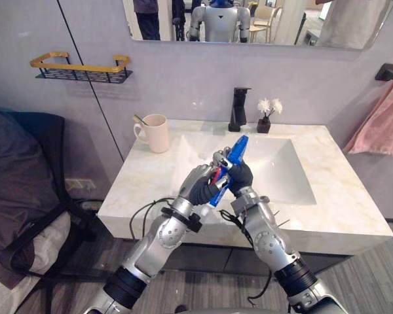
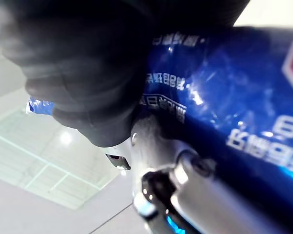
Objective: Organize washtable
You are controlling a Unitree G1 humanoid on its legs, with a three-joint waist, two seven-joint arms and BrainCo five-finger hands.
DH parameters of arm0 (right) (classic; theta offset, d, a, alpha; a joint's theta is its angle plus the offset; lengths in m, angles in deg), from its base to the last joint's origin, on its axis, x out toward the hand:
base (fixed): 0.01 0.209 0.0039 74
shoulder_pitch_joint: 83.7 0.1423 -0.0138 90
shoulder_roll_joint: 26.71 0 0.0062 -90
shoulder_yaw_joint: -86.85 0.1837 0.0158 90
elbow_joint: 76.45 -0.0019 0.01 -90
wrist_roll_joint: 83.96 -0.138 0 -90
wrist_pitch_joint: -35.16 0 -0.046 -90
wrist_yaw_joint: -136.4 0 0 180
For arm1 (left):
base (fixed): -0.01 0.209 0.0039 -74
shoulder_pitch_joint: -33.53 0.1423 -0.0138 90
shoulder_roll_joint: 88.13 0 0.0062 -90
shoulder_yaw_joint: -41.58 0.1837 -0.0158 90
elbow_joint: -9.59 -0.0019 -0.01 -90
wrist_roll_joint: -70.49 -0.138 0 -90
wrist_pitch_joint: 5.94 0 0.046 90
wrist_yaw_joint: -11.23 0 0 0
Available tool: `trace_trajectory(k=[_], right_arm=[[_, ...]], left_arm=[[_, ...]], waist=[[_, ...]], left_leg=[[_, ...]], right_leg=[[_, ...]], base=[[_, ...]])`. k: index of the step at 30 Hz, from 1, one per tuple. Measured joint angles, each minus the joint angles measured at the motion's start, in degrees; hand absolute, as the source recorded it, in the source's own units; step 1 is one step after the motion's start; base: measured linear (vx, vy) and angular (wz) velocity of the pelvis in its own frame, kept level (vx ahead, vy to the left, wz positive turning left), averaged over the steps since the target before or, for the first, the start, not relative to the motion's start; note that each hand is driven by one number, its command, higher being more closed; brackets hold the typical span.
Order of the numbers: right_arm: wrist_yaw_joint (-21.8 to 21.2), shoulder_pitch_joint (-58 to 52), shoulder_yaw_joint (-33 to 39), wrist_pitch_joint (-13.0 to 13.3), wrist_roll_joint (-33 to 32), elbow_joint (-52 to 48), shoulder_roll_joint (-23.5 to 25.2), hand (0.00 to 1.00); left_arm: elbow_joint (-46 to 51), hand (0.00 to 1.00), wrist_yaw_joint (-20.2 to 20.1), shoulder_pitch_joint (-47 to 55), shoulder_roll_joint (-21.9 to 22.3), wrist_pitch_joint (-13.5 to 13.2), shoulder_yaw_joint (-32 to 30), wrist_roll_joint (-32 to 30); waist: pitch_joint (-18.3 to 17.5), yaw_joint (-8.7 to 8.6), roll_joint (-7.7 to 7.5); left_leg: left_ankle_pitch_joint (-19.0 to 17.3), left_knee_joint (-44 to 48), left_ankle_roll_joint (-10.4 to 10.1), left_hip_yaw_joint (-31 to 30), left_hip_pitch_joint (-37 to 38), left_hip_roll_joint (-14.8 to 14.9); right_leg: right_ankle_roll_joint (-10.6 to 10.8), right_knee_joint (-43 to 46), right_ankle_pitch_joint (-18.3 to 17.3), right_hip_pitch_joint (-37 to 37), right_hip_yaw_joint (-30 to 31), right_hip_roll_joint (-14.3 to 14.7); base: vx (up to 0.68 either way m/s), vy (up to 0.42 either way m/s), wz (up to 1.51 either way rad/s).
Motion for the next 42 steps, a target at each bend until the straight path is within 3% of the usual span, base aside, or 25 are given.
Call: trace_trajectory(k=[4,9,12,17,22,26,33,38,42], right_arm=[[-0.83,1.50,2.83,0.31,2.68,-3.63,1.66,1.00],[2.09,-1.02,22.21,5.28,3.22,-4.06,-0.65,1.00],[2.25,-3.20,25.05,6.65,3.57,-5.87,-1.83,1.00],[2.26,-6.46,27.30,6.56,7.43,-7.74,-1.82,1.00],[3.21,-8.59,31.59,6.42,8.99,-7.74,-0.57,1.00],[3.49,-9.90,34.05,6.37,11.42,-7.73,0.05,1.00],[5.72,-9.90,36.35,6.29,19.18,-7.49,0.37,1.00],[7.28,-8.96,37.78,6.28,22.97,-7.00,0.14,1.00],[9.62,-1.86,37.50,6.15,26.83,-2.55,-3.22,1.00]], left_arm=[[5.54,0.00,1.57,3.29,0.62,-1.87,-6.63,-1.02],[10.81,0.00,11.68,11.21,2.33,0.68,-34.51,2.50],[11.68,0.00,13.27,14.43,3.02,0.67,-38.85,4.45],[10.10,0.00,14.99,18.81,8.52,0.66,-47.63,10.00],[-2.53,0.00,15.14,22.14,11.68,0.85,-55.00,18.22],[-15.12,0.00,12.55,25.93,15.68,1.85,-55.49,24.52],[-36.46,0.00,4.63,28.21,17.01,3.85,-49.32,24.79],[-42.83,0.00,1.35,28.30,17.71,4.26,-45.78,24.36],[-46.89,0.00,0.02,28.05,15.73,4.48,-41.14,24.19]], waist=[[0.10,0.38,0.19],[0.53,1.11,0.85],[0.70,1.88,1.15],[0.73,2.19,1.21],[0.72,2.47,1.17],[0.71,2.57,0.80],[0.86,2.57,0.51],[0.93,3.53,-0.28],[1.21,4.30,-1.19]], left_leg=[[-0.02,0.00,-0.02,-0.31,0.04,-0.03],[-0.11,-0.02,0.00,-0.65,0.19,-0.21],[-0.15,-0.02,-0.04,-0.65,0.21,-0.15],[-0.17,-0.04,-0.08,-0.87,-0.04,0.01],[-0.16,-0.05,-0.08,-1.56,-0.51,-0.23],[-0.17,-0.06,-0.08,-1.97,-0.79,-0.32],[-0.11,-0.06,-0.15,-3.25,-1.51,-0.27],[-0.04,-0.06,-0.23,-4.08,-2.10,-0.23],[0.12,-0.05,-0.42,-5.43,-3.34,-0.14]], right_leg=[[0.19,-0.06,0.11,0.34,-0.38,-0.02],[0.14,-0.29,-0.09,0.94,-0.80,-0.17],[0.10,-0.46,-0.13,0.90,-0.81,-0.12],[0.22,-1.20,-0.20,1.08,-1.11,-0.11],[0.23,-1.24,-0.21,0.99,-1.96,-0.14],[0.25,-1.23,-0.24,0.91,-2.37,-0.22],[0.63,-1.27,-0.78,0.85,-3.67,-0.40],[0.79,-1.29,-0.98,0.75,-4.64,-0.40],[0.43,-1.32,-0.53,0.35,-5.71,-0.24]], base=[[0.00,0.000,0.04],[0.00,0.000,0.05],[0.00,0.000,0.00],[0.01,-0.004,0.02],[0.02,-0.006,0.08],[0.02,-0.002,0.06],[0.00,-0.010,0.09],[0.02,-0.015,0.10],[0.03,-0.019,0.12]])
